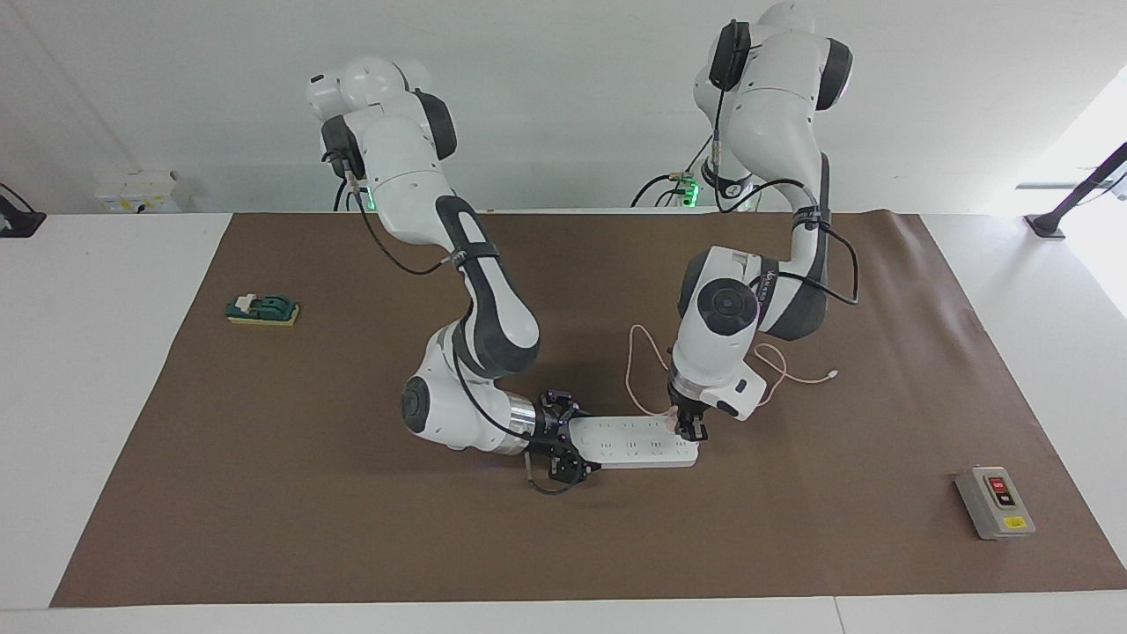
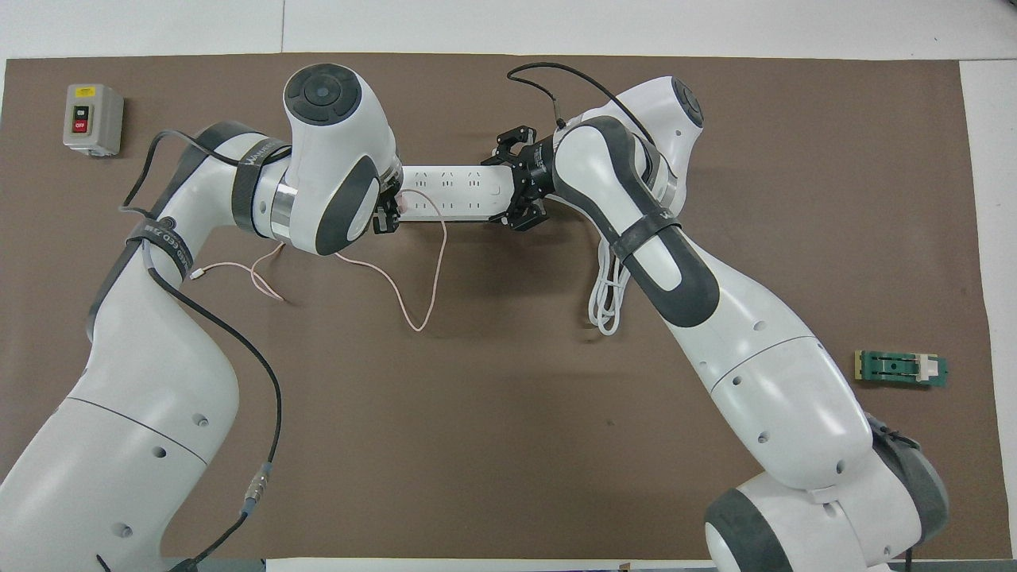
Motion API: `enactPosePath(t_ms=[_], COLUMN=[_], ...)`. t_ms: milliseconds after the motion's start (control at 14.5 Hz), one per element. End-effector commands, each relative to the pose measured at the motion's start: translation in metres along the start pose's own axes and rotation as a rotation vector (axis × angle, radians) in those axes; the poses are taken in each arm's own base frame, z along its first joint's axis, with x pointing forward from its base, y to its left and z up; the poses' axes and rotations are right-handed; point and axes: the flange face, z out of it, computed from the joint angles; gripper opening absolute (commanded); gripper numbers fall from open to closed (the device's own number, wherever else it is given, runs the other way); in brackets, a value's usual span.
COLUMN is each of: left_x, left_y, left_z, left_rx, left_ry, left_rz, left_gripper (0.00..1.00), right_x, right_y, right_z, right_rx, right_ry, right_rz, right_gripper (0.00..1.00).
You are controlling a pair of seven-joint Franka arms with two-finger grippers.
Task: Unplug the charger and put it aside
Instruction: 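Pull the charger out with the left gripper while the right gripper holds the strip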
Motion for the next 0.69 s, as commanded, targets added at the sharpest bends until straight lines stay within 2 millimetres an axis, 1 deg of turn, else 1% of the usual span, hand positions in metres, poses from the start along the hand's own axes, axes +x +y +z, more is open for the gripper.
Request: enactPosePath(t_ms=[0,206,275,412,481,550,619], left_x=[0.003,0.003,0.002,0.004,0.006,0.011,0.018], left_y=[0.000,0.000,-0.001,-0.005,-0.007,-0.011,-0.018], left_z=[-0.003,-0.005,-0.009,-0.023,-0.036,-0.054,-0.080], left_rx=[-0.005,-0.006,-0.007,0.003,0.001,0.005,0.018], left_ry=[0.020,0.021,0.020,0.026,0.026,0.029,0.035], left_rz=[0.009,0.013,0.031,0.070,0.085,0.103,0.145], left_gripper=[0.00,0.00,0.00,0.00,0.00,0.00,0.00], right_x=[-0.009,-0.010,-0.014,-0.014,-0.014,-0.014,-0.014], right_y=[0.001,0.003,0.004,0.005,0.005,0.005,0.005], right_z=[0.011,0.014,0.017,0.019,0.018,0.018,0.018], right_rx=[0.024,0.021,0.015,0.015,0.015,0.014,0.017], right_ry=[-0.005,-0.003,-0.004,-0.004,-0.004,-0.002,0.001], right_rz=[-0.033,-0.035,-0.040,-0.040,-0.040,-0.041,-0.041], right_gripper=[0.13,0.14,0.14,0.16,0.16,0.17,0.17])
